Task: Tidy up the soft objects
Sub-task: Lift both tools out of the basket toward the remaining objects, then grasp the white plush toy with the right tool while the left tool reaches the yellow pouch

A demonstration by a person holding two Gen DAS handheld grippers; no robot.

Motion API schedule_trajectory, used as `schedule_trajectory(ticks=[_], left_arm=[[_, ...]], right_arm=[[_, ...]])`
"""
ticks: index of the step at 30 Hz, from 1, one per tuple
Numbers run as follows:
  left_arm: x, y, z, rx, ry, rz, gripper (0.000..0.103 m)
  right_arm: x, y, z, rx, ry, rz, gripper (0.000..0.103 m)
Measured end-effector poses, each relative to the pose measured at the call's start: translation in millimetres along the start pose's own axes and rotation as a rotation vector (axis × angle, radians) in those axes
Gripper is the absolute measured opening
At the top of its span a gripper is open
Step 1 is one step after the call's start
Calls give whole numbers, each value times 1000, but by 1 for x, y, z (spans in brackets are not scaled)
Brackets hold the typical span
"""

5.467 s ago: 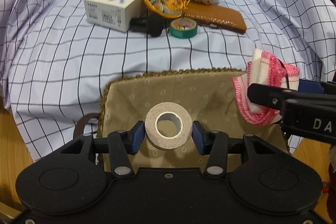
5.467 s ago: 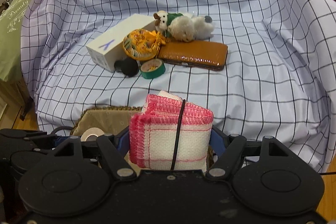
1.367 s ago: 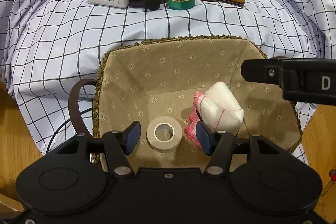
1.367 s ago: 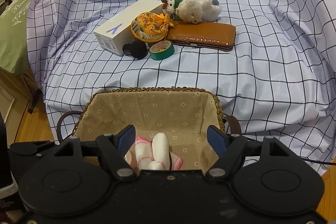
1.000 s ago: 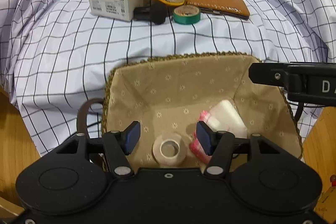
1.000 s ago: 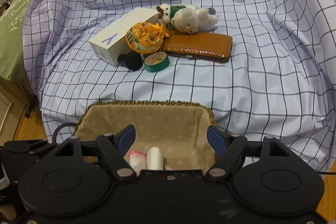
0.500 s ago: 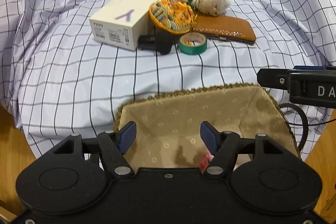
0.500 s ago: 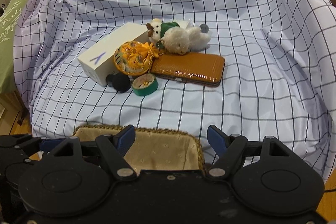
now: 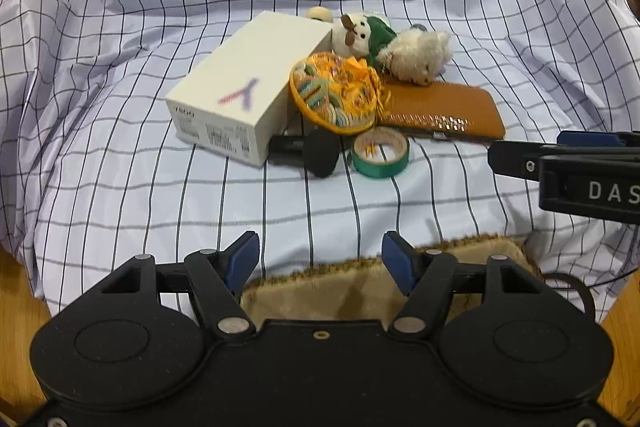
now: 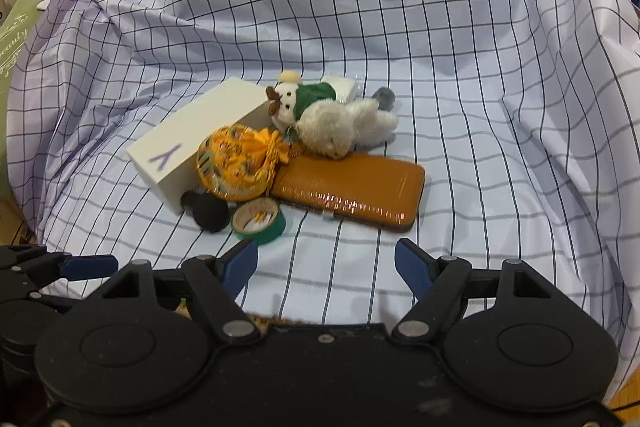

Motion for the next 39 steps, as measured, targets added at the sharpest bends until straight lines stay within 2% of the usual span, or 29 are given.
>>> schedule_trajectory(ticks=[22, 24, 35, 38, 39], left_arm=[[2, 46, -44, -9, -12, 23, 66], [2, 49, -46, -7, -16, 26, 72], [4, 58, -49, 4, -25, 36, 76], [5, 59, -50, 2, -18, 45, 77], [5, 59, -50, 1, -17, 46, 77]], right_arm=[[21, 68, -91, -2, -30, -71, 80], [21, 73, -100, -5, -33, -79, 82], [21, 83, -137, -40, -64, -84, 82], [21, 84, -141, -49, -75, -73, 80], [21, 84, -143, -58, -78, -73, 76]])
Point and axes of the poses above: each gripper's, at about its wrist camera, not at the fingertips, and z roughly against the way its jaws point, x to its right, y to its top, the point moved 8 cm from there along -z, roughly the way its jaws point, and after that the axes turned 13 degrees about z, right-handed, at the moved point
